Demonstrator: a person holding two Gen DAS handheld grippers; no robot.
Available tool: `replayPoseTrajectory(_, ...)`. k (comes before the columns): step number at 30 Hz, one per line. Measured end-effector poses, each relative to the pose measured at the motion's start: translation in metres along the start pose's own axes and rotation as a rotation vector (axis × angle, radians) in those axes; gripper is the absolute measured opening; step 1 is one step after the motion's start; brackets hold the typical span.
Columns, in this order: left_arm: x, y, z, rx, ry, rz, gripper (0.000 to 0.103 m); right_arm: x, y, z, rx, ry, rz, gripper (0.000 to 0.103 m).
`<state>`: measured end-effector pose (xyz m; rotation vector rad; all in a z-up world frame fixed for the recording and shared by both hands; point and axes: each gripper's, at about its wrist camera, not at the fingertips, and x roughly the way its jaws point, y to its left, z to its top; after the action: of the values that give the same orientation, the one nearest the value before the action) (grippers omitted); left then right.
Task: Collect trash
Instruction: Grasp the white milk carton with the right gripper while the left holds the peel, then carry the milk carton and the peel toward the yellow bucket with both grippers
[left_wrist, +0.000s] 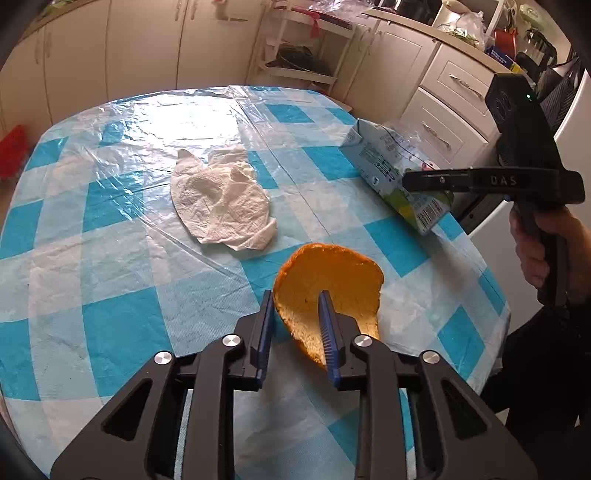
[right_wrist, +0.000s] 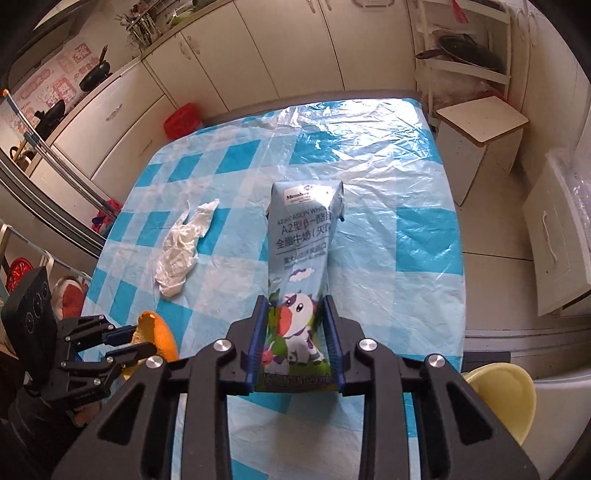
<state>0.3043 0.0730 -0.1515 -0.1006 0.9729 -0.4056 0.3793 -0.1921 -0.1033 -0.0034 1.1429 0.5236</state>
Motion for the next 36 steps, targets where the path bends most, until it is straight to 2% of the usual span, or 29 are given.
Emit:
replayPoseTrajectory(4, 0.006, -0.007, 0.005, -0.014, -0.012, 0.043, 0.028, 0.003, 0.007, -0.003, -0.029, -0.001, -0.026, 0.031)
replayPoseTrajectory(5, 0.007, -0.01, 0.006, -0.021, -0.009, 0.052, 0.018, 0.001, 0.006, -0.004, -0.024, -0.005, -0.016, 0.03)
replayPoseTrajectory(6, 0.007, -0.011, 0.006, -0.031, -0.003, 0.049, 0.014, -0.001, 0.006, -0.004, -0.02, -0.013, -0.007, 0.03)
replayPoseTrajectory(9, 0.005, -0.015, 0.001, -0.063, -0.017, 0.062, 0.011, -0.016, 0.0, -0.008, -0.011, -0.044, 0.005, 0.03)
replayPoseTrajectory(14, -0.006, -0.014, -0.011, -0.163, -0.037, 0.043, 0.007, -0.049, -0.017, -0.022, 0.013, -0.103, 0.031, 0.03)
replayPoseTrajectory(20, -0.021, -0.038, -0.021, -0.205, -0.048, -0.001, 0.006, -0.089, -0.054, -0.046, 0.08, -0.172, 0.043, 0.03)
replayPoseTrajectory(29, -0.015, -0.086, -0.021, -0.207, -0.019, -0.042, 0.005, -0.141, -0.112, -0.081, 0.208, -0.276, 0.035, 0.03)
replayPoseTrajectory(33, -0.013, -0.12, -0.01, -0.156, -0.019, -0.06, 0.005, -0.146, -0.126, -0.092, 0.227, -0.269, -0.01, 0.03)
replayPoseTrajectory(36, -0.014, -0.145, -0.002, -0.118, -0.029, -0.088, 0.005, -0.142, -0.134, -0.101, 0.218, -0.23, -0.042, 0.03)
